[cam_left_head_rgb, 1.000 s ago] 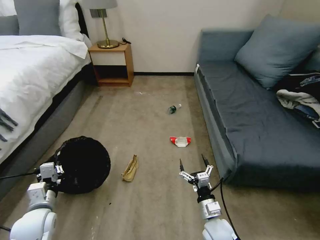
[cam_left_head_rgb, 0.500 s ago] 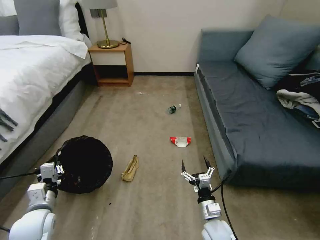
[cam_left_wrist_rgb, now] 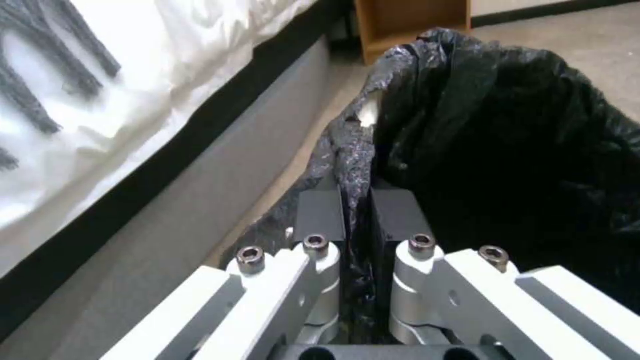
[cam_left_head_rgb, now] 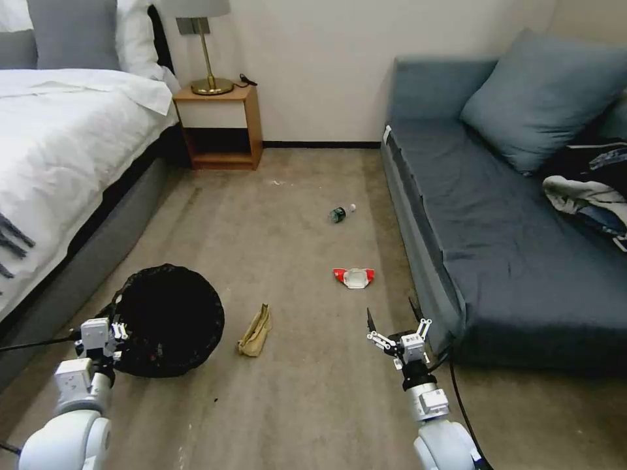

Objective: Pick up the trash bin, then pick up the garbage on the floor and place it into the trash bin.

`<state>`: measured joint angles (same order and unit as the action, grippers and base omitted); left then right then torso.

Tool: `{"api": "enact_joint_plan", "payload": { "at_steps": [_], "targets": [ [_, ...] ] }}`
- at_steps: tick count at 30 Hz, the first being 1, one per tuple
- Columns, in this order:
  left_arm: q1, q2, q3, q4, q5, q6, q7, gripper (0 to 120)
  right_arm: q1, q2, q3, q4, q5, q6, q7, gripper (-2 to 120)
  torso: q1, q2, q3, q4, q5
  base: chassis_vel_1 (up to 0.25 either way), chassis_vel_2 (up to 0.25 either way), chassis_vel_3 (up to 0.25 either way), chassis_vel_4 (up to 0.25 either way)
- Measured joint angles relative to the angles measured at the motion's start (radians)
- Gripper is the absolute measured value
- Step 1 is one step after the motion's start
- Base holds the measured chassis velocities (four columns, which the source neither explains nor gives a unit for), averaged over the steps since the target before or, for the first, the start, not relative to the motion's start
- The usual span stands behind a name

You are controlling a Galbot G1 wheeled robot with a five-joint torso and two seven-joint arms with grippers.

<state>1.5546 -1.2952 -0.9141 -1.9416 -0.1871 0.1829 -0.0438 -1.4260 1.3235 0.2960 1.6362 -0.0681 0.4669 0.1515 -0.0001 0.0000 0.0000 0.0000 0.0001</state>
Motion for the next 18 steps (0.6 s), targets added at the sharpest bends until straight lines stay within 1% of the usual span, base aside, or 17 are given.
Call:
{"api": "enact_joint_plan", "payload": {
  "at_steps": [11, 18],
  "targets": [
    [-0.012, 0.009, -0.004, 0.014, -0.001, 0.000, 0.001, 6, 0.012, 0.009, -0.011, -0.005, 0.016, -0.006, -0.010, 100, 0.000, 0.000, 0.000, 0.0000, -0.0001, -0.057, 0.056, 0.055, -0.060],
    [-0.017, 0.014, -0.006, 0.023, -0.003, 0.000, 0.002, 6, 0.016, 0.010, -0.015, -0.012, 0.017, -0.008, -0.013, 100, 0.000, 0.000, 0.000, 0.0000, -0.0001, -0.018, 0.018, 0.018, -0.023]
  ]
}}
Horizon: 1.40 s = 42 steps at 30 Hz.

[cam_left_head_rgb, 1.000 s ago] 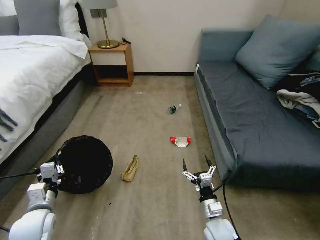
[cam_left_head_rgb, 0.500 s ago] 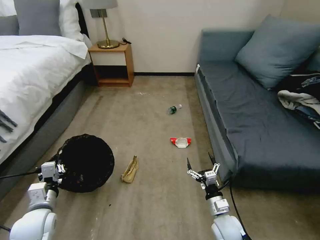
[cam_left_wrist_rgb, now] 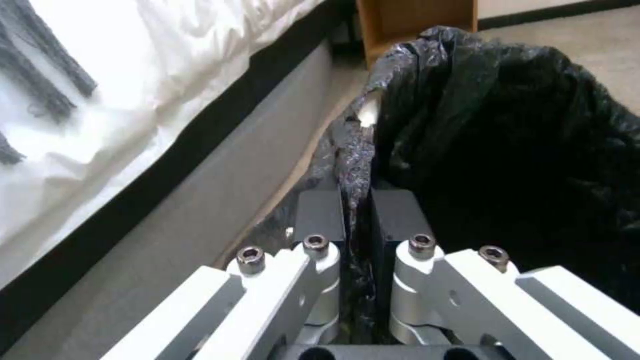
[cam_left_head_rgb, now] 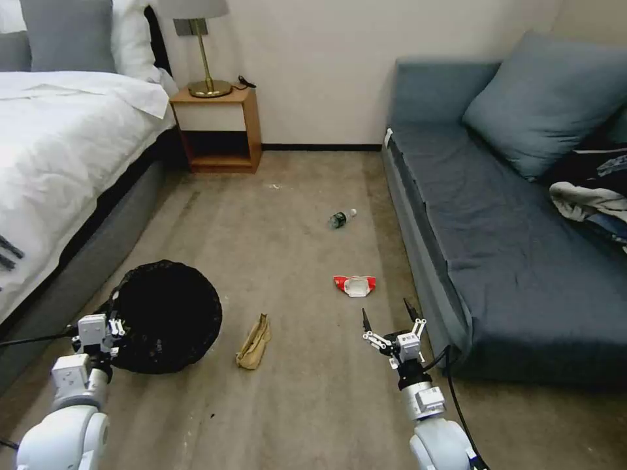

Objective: Pick up the trash bin, then pick up the garbage on the floor and place it into the trash bin.

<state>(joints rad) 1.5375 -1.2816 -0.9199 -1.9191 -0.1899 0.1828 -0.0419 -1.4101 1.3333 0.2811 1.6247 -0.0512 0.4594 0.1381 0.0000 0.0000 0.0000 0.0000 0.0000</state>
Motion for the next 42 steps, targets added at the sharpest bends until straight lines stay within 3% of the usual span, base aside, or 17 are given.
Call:
{"api": "enact_joint_plan", "payload": {
  "at_steps": [42],
  "targets": [
    [-0.007, 0.009, -0.015, 0.015, -0.004, 0.000, 0.006, 6, 0.000, 0.003, -0.006, -0.010, -0.002, 0.001, -0.007, 100, 0.000, 0.000, 0.000, 0.0000, 0.0000, -0.069, 0.071, 0.072, -0.076]
  ]
}}
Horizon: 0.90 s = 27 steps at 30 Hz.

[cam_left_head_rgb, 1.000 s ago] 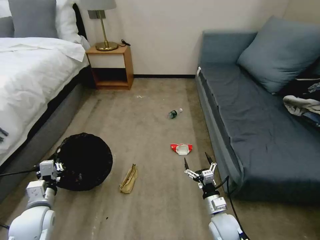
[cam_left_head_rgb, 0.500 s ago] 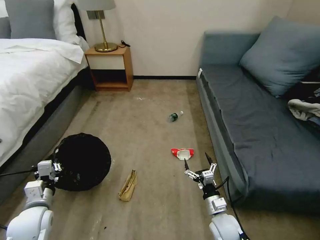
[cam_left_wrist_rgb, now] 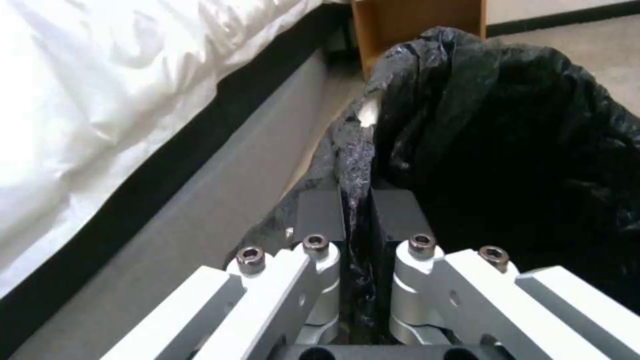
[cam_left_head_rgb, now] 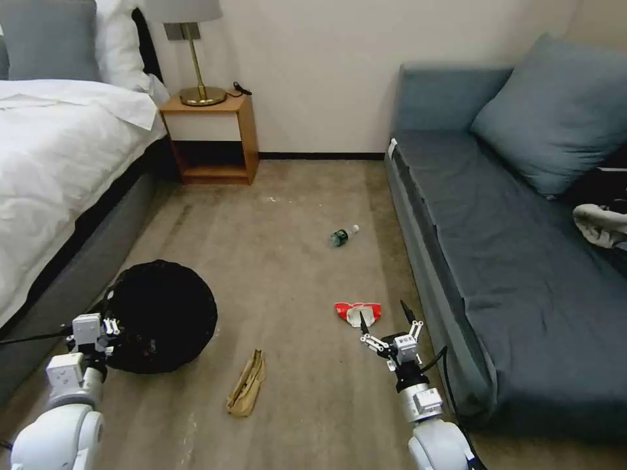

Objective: Pick up the trash bin, then pick up the garbage on the floor and place it into the trash bin.

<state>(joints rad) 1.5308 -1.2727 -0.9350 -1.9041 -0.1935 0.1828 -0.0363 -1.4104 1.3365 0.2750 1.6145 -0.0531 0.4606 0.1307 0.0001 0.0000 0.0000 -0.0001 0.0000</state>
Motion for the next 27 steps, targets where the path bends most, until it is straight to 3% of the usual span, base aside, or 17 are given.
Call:
{"api": "enact_joint_plan", "payload": {
  "at_steps": [19, 23, 27],
  "targets": [
    [-0.001, 0.009, -0.003, 0.013, -0.001, -0.004, 0.002, 6, 0.062, -0.027, -0.066, -0.081, -0.010, -0.037, -0.004, 100, 0.000, 0.000, 0.000, -0.0001, 0.0000, -0.073, 0.074, 0.076, -0.069],
    [-0.001, 0.009, -0.003, 0.013, -0.001, -0.004, 0.002, 6, 0.098, -0.049, -0.089, -0.111, 0.003, -0.080, -0.021, 100, 0.000, 0.000, 0.000, 0.0001, 0.0001, 0.000, 0.000, 0.000, 0.000],
    [0.002, 0.009, -0.009, 0.013, -0.001, -0.005, 0.002, 6, 0.082, -0.102, -0.139, -0.021, 0.090, -0.218, -0.055, 100, 0.000, 0.000, 0.000, 0.0000, 0.0000, 0.000, 0.000, 0.000, 0.000]
  ]
}}
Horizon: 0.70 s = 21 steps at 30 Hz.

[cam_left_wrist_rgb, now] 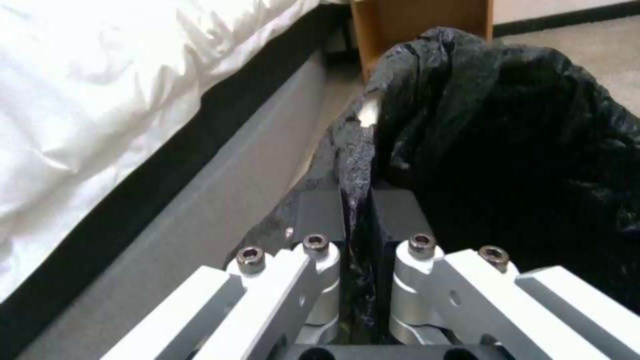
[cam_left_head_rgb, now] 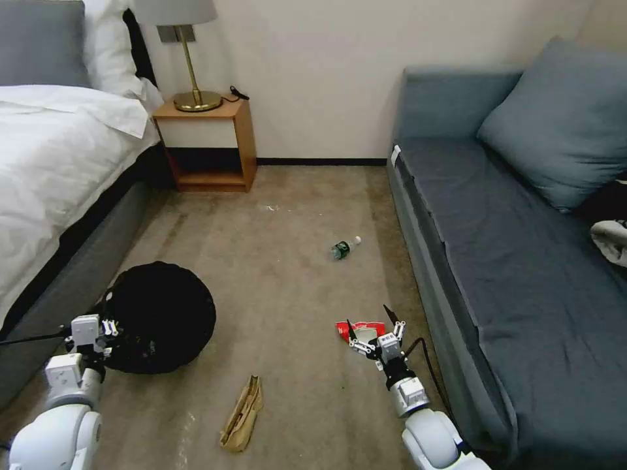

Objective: Pick up the trash bin, then pick up the garbage on the floor and place it into the trash bin.

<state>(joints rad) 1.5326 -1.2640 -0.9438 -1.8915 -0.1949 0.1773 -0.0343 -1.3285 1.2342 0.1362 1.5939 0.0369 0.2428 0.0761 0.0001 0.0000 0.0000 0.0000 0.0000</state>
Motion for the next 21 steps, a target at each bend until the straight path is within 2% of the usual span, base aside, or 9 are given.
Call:
{"api": "enact_joint_plan", "payload": {
  "at_steps": [7, 11, 12, 13, 14, 17, 18, 21],
  "targets": [
    [-0.001, -0.001, -0.003, 0.002, 0.001, -0.003, 0.000, 6, 0.010, -0.100, -0.093, 0.095, 0.088, -0.120, -0.050, 100, 0.000, 0.000, 0.000, -0.0001, 0.0002, 0.000, 0.000, 0.000, 0.000],
    [-0.001, -0.013, -0.002, -0.009, 0.009, -0.003, 0.000, 6, 0.080, -0.168, -0.236, 0.173, 0.233, -0.293, -0.063, 100, 0.000, 0.000, 0.000, -0.0001, -0.0001, 0.000, 0.000, 0.000, 0.000],
    [0.001, -0.017, -0.003, -0.014, 0.012, -0.003, 0.000, 6, 0.111, -0.169, -0.278, 0.182, 0.274, -0.348, -0.056, 100, 0.000, 0.000, 0.000, 0.0000, -0.0002, 0.000, 0.000, 0.000, 0.000],
    [0.001, -0.017, -0.003, -0.014, 0.012, -0.003, 0.000, 6, 0.111, -0.169, -0.278, 0.182, 0.274, -0.348, -0.056, 100, 0.000, 0.000, 0.000, 0.0000, -0.0002, 0.000, 0.000, 0.000, 0.000],
    [0.005, -0.021, -0.005, -0.019, 0.015, -0.003, 0.000, 6, 0.147, -0.163, -0.321, 0.182, 0.320, -0.394, -0.042, 100, 0.000, 0.000, 0.000, -0.0001, -0.0001, 0.000, 0.000, 0.000, 0.000],
    [0.016, -0.032, -0.014, -0.032, 0.023, -0.003, 0.000, 6, 0.249, -0.123, -0.420, 0.151, 0.424, -0.506, 0.003, 100, 0.000, 0.000, 0.000, 0.0002, 0.0000, 0.000, 0.000, 0.000, 0.000],
    [0.016, -0.032, -0.014, -0.032, 0.023, -0.003, 0.000, 6, 0.249, -0.123, -0.420, 0.151, 0.424, -0.506, 0.003, 100, 0.000, 0.000, 0.000, 0.0002, 0.0000, 0.000, 0.000, 0.000, 0.000],
    [0.022, -0.042, -0.016, -0.041, 0.030, -0.003, -0.001, 6, 0.346, -0.084, -0.508, 0.102, 0.527, -0.639, 0.098, 100, 0.000, 0.000, 0.000, 0.0003, -0.0001, 0.000, 0.000, 0.000, 0.000]
  ]
}}
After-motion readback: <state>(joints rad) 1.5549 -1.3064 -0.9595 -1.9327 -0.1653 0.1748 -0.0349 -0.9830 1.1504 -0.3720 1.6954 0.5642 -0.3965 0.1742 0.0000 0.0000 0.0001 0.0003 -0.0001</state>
